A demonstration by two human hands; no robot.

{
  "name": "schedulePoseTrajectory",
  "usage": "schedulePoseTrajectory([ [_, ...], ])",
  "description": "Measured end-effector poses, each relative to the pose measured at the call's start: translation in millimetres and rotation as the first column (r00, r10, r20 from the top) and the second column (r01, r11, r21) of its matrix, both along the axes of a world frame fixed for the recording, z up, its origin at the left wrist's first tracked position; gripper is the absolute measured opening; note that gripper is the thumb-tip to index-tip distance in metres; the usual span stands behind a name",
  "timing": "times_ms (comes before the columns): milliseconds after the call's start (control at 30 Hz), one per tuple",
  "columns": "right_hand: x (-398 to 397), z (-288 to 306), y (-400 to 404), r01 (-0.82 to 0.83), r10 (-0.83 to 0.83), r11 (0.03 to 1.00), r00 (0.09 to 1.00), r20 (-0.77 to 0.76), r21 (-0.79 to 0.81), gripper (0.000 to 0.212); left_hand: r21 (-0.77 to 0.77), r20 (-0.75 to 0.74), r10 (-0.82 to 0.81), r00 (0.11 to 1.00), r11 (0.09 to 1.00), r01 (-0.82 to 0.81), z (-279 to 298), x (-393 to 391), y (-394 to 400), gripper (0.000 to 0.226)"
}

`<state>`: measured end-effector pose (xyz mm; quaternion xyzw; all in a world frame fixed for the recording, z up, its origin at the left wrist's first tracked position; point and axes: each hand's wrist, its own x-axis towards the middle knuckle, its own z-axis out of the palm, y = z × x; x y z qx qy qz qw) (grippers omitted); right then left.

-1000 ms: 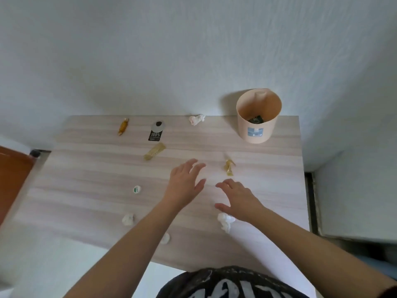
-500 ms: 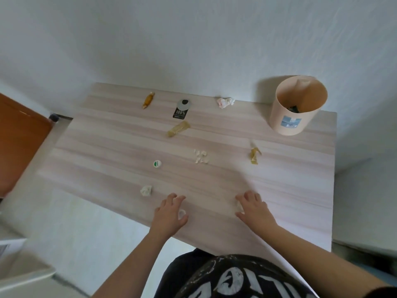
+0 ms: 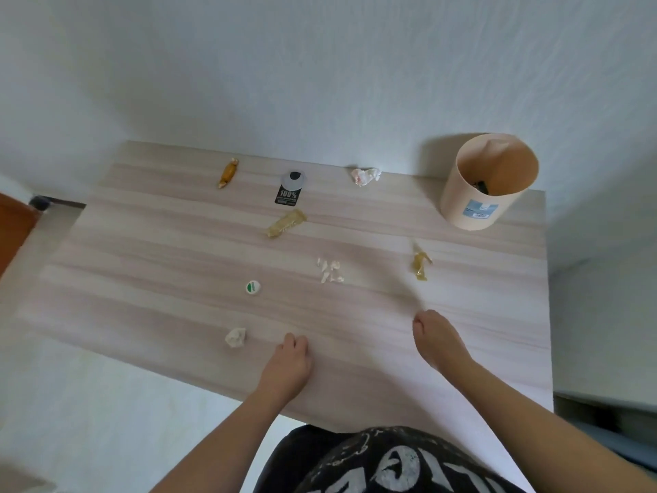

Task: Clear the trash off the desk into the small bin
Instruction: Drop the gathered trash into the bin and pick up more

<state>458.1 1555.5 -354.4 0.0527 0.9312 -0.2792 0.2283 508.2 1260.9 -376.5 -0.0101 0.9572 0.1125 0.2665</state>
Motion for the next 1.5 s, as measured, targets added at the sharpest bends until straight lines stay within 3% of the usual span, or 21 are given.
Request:
schedulePoseTrajectory([
  [100, -15.0, 5.7, 4.9, 0.144, -0.144, 0.989, 0.99, 0.002, 0.032, 0.033, 0.055, -0.004, 0.012, 1.0, 0.998, -0.011, 0.5, -23.3, -3.8, 0.015],
  [200, -32.6, 11.7, 10.8, 0.165, -0.165, 0.978, 0.986, -0.017, 0.125, 0.044, 0.046, -0.103, -0.002, 0.995, 0.999, 0.007, 6.9, -49.9, -2.2, 0.015],
  [433, -84.1, 8.6, 13.7, 0.212, -0.193, 0.971, 0.969, -0.156, 0.114, 0.025, 0.19, -0.239, 0.086, 0.967, 0.981, -0.04, 9.4, -118.7, 5.8, 0.007],
  [533, -100.1, 4.2, 6.4, 0.242, -0.222, 0.965, 0.958, -0.179, 0.097, 0.042, 0.226, -0.279, 0.08, 0.957, 0.974, -0.015, 7.7, -140.4, 5.2, 0.031],
  [633, -111.8, -3.4, -1.2, 0.262, -0.244, 0.956, 0.96, -0.134, 0.133, 0.061, 0.176, -0.287, 0.075, 0.955, 0.984, -0.024, 5.4, -156.4, 7.1, 0.029],
  [733, -116.0, -11.0, -7.4, 0.256, -0.247, 0.948, 0.966, -0.071, 0.189, 0.068, 0.113, -0.233, 0.055, 0.971, 0.993, -0.029, 0.6, -166.5, 12.8, 0.057],
  [867, -112.6, -20.5, -12.6, 0.225, -0.208, 0.944, 0.974, -0.095, 0.243, 0.057, 0.143, -0.214, 0.09, 0.973, 0.988, -0.06, -8.7, -171.4, 24.9, 0.076],
  [1033, -113.3, -24.2, -14.2, 0.2, -0.175, 0.932, 0.979, -0.107, 0.302, 0.044, -0.126, -0.313, -0.12, 0.942, 0.988, 0.084, -17.9, -169.7, 35.7, 0.085],
  [1133, -113.1, -25.2, -16.9, 0.19, -0.158, 0.923, 0.98, -0.12, 0.336, 0.04, -0.216, -0.362, -0.195, 0.911, 0.969, 0.122, -17.4, -171.6, 37.8, 0.074],
  [1333, -113.0, -25.2, -20.3, 0.155, -0.114, 0.915, 0.985, -0.129, 0.374, 0.038, -0.251, -0.416, -0.324, 0.85, 0.939, 0.235, -15.9, -178.2, 31.0, 0.021],
  [1500, -113.3, -22.7, -16.4, 0.053, -0.02, 0.917, 0.996, -0.089, 0.395, 0.033, -0.27, -0.47, -0.385, 0.794, 0.92, 0.286, -20.0, -179.9, 26.0, 0.014],
])
